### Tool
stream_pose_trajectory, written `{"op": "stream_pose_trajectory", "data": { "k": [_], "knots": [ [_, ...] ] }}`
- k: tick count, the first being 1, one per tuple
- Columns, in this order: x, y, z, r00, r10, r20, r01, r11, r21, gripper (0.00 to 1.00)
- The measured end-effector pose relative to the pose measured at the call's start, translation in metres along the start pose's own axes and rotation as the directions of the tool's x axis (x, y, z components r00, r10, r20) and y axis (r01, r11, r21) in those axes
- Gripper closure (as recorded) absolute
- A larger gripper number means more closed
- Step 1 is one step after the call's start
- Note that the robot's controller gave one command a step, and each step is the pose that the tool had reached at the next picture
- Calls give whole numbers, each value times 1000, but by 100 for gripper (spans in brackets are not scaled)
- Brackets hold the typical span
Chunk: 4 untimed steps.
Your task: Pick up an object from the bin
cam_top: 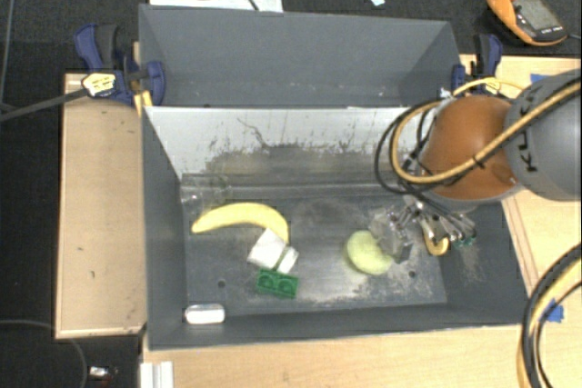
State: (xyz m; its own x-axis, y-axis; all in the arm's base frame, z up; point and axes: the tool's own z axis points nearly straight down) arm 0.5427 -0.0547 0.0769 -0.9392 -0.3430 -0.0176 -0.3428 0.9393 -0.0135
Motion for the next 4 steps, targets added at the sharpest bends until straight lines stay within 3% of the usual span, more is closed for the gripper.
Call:
{"op": "stream_pose_trajectory", "data": {
  "k": [2,3,4],
  "knots": [
    [-40,108,-2,1000,14,12,-14,1000,8,100],
    [-12,162,-4,998,61,24,-61,998,9,100],
    [-27,167,0,997,66,32,-67,998,14,100]
  ]
}}
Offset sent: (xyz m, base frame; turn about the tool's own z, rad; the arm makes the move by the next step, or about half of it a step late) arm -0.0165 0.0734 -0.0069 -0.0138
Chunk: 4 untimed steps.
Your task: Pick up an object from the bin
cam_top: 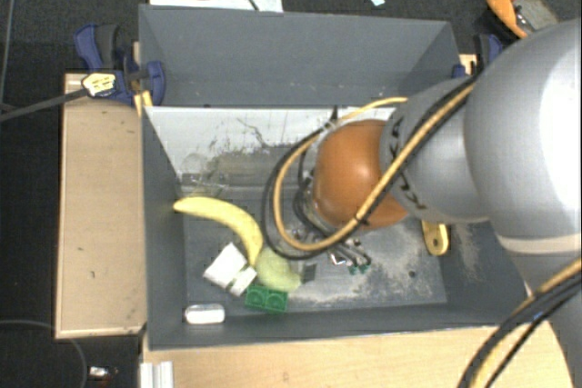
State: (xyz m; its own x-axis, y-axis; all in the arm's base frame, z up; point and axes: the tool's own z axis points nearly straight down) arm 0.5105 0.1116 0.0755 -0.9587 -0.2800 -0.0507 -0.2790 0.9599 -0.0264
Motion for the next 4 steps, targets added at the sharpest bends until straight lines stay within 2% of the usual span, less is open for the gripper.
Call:
{"op": "stream_pose_trajectory", "data": {
  "k": [1,2,3,4],
  "knots": [
    [11,-6,-1,999,50,13,-50,999,-5,100],
    [22,-10,-32,1000,-25,5,25,1000,-2,100],
    [20,-10,-44,999,-39,10,39,999,-1,100],
    [14,-23,-59,999,-35,-3,35,999,-5,100]
  ]
}}
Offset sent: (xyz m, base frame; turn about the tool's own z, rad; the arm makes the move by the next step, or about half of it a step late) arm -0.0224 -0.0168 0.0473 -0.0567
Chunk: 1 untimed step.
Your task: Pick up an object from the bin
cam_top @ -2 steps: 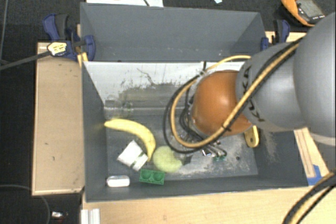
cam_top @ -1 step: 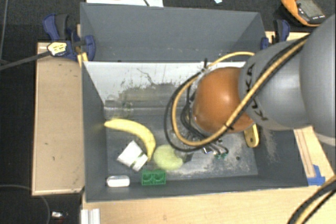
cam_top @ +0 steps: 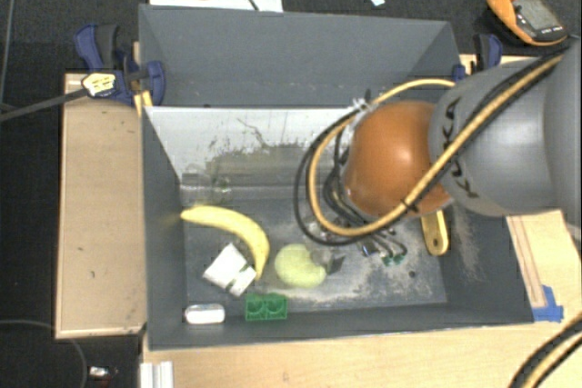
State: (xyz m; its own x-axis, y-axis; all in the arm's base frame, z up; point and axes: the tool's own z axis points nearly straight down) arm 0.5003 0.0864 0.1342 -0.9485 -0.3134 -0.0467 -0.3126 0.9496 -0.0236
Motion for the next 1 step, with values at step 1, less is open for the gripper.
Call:
{"op": "stream_pose_trajectory", "data": {
  "k": [1],
  "knots": [
    [-53,24,-22,988,-153,16,153,988,2,100]
  ]
}}
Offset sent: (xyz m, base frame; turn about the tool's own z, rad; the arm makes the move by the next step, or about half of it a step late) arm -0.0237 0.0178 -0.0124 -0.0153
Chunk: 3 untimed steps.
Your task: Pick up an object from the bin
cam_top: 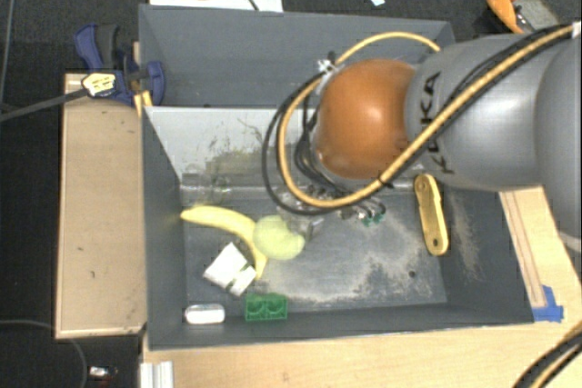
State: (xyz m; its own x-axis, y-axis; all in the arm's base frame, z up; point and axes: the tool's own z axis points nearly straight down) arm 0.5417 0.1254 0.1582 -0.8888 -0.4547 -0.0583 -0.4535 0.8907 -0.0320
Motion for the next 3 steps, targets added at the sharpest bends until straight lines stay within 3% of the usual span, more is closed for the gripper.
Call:
{"op": "stream_pose_trajectory", "data": {
  "k": [1,2,3],
  "knots": [
    [42,6,19,996,85,-2,-85,996,3,100],
    [46,57,56,998,57,13,-57,998,2,100],
    [48,26,62,985,172,2,-172,985,3,100]
  ]
}}
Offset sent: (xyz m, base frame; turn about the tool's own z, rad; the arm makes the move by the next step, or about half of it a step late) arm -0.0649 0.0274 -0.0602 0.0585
